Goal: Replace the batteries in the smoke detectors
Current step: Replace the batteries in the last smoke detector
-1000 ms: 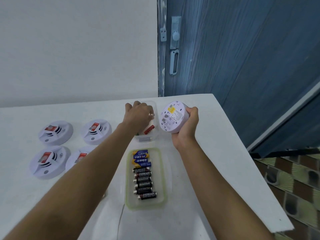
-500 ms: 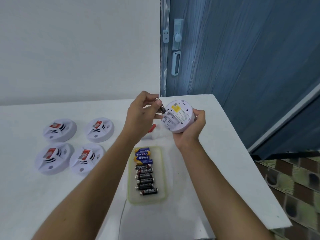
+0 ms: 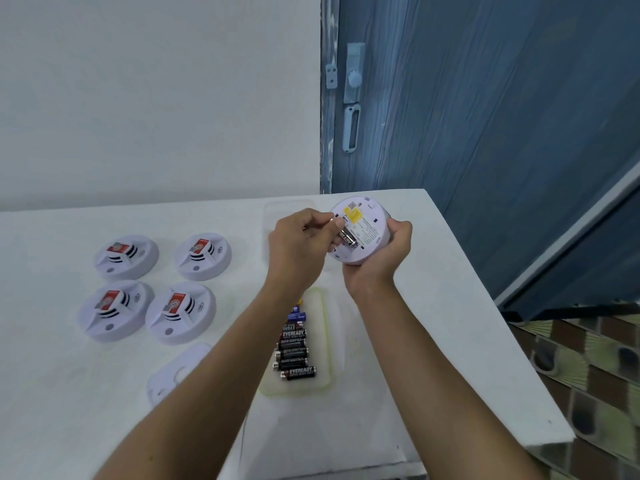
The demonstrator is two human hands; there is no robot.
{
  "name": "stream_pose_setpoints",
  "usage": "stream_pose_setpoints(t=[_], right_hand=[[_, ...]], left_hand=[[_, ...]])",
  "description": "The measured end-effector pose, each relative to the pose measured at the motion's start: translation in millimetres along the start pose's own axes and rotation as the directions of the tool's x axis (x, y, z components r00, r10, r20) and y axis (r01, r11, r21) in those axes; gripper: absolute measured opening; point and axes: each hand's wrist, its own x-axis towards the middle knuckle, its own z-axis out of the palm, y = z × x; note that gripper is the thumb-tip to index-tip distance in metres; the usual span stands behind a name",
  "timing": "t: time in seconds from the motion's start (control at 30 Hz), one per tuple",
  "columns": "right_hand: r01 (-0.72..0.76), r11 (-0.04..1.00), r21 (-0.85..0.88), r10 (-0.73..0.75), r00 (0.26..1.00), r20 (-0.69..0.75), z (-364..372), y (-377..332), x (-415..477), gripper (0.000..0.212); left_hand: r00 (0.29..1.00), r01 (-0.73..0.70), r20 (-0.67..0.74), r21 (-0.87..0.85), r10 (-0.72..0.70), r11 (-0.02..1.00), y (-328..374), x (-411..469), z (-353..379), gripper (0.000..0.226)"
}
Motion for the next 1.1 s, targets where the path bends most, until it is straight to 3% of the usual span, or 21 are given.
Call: stream_pose_setpoints(t=[0.13,0.3,0.47,0.7,1.1], right_hand=[[0.007,1.000,0.004,-0.007,1.000,-0.028,0.3,2.3,-3.4,0.048],[-0.019,0.998,0.052,0.023,0.997,-0.074,4.2,4.5,-5.7,0.053],[-0.045,0.998,0.048,0.049,0.994,-0.093,1.3,5.1,-5.0,0.049],[0.007,1.000,0.019,-0.007,0.999,-0.036,4.5,-1.7,-5.4,0.048],[-0.026,1.000,-0.003,0.026,0.996,-0.082,4.8,-1.1,-10.7,0.044]], left_hand=[[0.993,-0.107,-0.027,0.204,0.115,0.973,-9.2,-4.6,2.3,0.015],[0.976,-0.190,-0.053,0.265,0.211,0.945,-11.2,-14.6,8.9,0.015],[0.978,-0.188,-0.022,0.348,0.208,0.918,-14.5,-24.7,16.8,0.023],[0.984,-0.130,-0.087,0.242,0.155,0.961,-14.0,-14.9,11.5,0.035],[0.982,-0.159,-0.059,0.237,0.178,0.958,-14.3,-16.3,4.4,0.022]])
